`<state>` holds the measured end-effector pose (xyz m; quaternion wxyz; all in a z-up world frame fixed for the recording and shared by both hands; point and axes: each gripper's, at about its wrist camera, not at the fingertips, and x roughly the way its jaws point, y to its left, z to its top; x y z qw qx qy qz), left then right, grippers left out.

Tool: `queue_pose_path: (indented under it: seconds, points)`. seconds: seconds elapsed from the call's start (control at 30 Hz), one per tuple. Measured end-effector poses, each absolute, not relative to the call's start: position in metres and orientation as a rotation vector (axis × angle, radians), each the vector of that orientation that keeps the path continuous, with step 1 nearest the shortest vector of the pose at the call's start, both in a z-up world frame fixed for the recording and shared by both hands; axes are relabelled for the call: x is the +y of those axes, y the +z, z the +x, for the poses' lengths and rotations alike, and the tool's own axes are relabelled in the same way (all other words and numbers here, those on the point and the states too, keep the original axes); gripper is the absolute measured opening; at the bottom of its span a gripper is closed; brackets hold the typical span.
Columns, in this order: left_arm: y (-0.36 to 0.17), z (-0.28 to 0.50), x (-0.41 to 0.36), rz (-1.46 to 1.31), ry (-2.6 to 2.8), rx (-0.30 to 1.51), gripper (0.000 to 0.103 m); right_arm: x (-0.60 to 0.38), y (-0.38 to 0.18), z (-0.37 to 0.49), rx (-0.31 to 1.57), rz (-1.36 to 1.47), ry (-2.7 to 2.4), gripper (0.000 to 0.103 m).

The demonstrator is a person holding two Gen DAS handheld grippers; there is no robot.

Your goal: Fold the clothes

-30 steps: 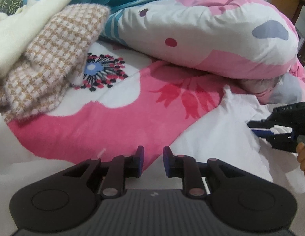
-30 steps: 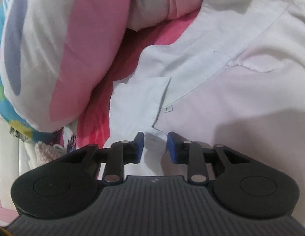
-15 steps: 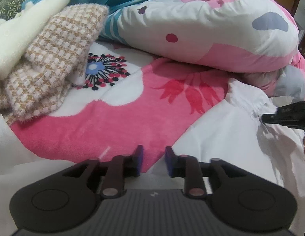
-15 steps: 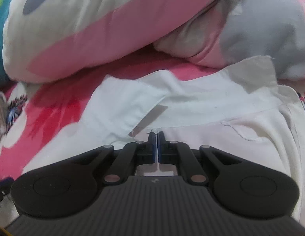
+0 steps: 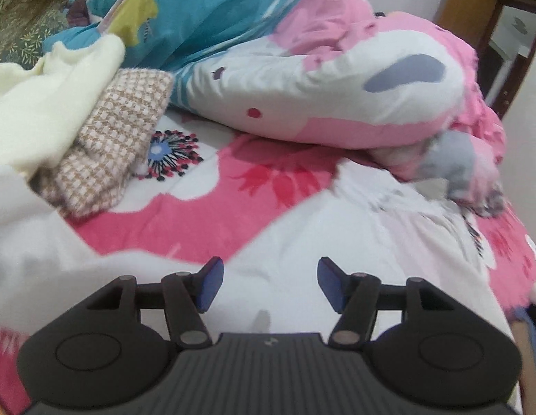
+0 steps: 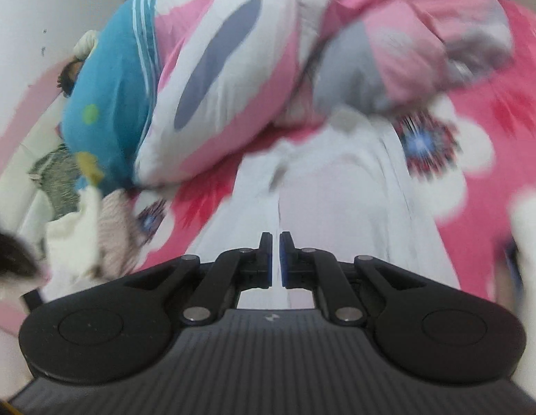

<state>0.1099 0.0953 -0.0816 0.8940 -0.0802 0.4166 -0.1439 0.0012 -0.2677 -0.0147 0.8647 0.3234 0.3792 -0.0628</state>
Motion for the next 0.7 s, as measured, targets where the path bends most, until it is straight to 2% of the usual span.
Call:
queue_pose_path:
  seconds: [0.23, 0.37, 0.7]
  points:
    - [-0.073, 0.038, 0.062, -0.139, -0.407, 0.977, 0.062, -0.238, -0.049, -0.127, 1.084, 0.786, -0.231, 0.005]
    - [-0.068, -0.002, 0.043, -0.122, -0.469, 1.041, 0.061, -0.224, -0.082, -0.183, 1.249, 0.744, -0.361, 0.006]
    - [-0.111, -0.074, -0.032, 0.089, -0.633, 1.165, 0.059, -0.210, -0.119, -0.193, 1.210, 0.593, -0.390, 0.007]
